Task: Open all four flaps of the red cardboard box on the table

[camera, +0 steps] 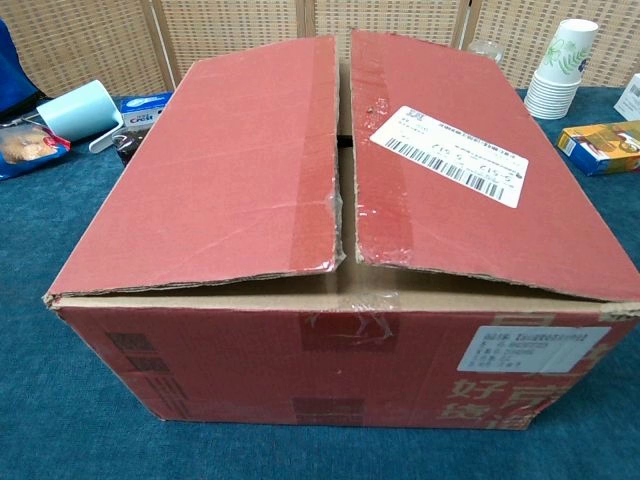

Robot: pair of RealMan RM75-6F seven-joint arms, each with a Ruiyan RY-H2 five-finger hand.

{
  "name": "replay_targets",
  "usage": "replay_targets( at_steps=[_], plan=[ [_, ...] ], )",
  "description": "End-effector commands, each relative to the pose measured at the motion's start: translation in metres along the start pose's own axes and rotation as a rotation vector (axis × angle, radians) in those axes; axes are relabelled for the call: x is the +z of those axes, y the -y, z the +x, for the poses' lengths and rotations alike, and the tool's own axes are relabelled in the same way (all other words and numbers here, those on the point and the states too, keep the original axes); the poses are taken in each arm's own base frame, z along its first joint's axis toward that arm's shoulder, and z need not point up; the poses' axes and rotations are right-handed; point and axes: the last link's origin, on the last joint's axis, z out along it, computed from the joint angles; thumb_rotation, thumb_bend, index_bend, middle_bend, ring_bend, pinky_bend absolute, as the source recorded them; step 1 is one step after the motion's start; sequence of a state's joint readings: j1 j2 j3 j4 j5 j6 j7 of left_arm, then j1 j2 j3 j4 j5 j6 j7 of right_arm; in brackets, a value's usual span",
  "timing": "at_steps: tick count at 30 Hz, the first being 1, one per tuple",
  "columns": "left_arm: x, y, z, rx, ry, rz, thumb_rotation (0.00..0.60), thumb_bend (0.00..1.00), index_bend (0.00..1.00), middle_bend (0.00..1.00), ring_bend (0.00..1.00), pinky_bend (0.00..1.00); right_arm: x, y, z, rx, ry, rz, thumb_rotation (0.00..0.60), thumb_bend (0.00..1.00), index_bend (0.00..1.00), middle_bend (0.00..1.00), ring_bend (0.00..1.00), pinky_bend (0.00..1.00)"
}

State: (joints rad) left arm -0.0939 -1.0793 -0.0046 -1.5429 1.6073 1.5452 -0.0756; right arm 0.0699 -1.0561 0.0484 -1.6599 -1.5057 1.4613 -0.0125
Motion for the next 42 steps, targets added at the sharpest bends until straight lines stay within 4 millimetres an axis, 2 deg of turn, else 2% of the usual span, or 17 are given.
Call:
replay_targets(
  at_steps=[1,5,9,19,31,33,38,42],
  plan=[
    [-0.001,0.0,0.0,0.001,-0.001,0.0,0.6,0.04,0.0,0.0,0.0,0.0,0.001,0.0,-0.002,0.0,0.009,-0.001,0.6,0.0,0.0,0.0,0.0,0.12],
    [-0.001,-0.001,-0.001,0.008,0.003,-0.003,0.6,0.04,0.0,0.0,0.0,0.0,0.002,0.001,-0.003,0.0,0.014,0.001,0.6,0.0,0.0,0.0,0.0,0.12],
    [0.001,-0.01,-0.005,-0.007,0.019,-0.065,0.6,0.04,0.0,0.0,0.0,0.0,0.003,0.001,-0.001,0.011,0.005,0.0,0.6,0.0,0.0,0.0,0.0,0.12],
    [0.037,-0.065,0.007,0.045,-0.074,-0.448,0.6,0.04,0.0,0.0,0.0,0.0,0.003,0.002,-0.001,0.012,0.01,0.0,0.6,0.0,0.0,0.0,0.0,0.12],
    [0.066,-0.108,0.03,0.072,-0.09,-0.695,0.6,0.04,0.01,0.0,0.0,0.02,0.002,0.002,-0.002,0.007,0.014,-0.004,0.6,0.0,0.0,0.0,0.0,0.12],
    [0.071,-0.113,0.032,0.08,-0.085,-0.776,0.581,0.04,0.02,0.0,0.0,0.02,0.003,0.002,-0.003,0.002,0.015,-0.006,0.6,0.0,0.0,0.0,0.0,0.12],
    [0.082,-0.12,0.032,0.131,-0.06,-0.902,0.413,0.01,0.06,0.0,0.0,0.03,0.004,0.002,-0.005,-0.009,0.017,-0.009,0.6,0.0,0.0,0.0,0.0,0.11],
    [0.09,-0.135,0.035,0.126,-0.055,-0.987,0.347,0.01,0.1,0.01,0.01,0.06,0.004,0.002,-0.006,-0.018,0.018,-0.015,0.6,0.0,0.0,0.0,0.0,0.11]
  ],
)
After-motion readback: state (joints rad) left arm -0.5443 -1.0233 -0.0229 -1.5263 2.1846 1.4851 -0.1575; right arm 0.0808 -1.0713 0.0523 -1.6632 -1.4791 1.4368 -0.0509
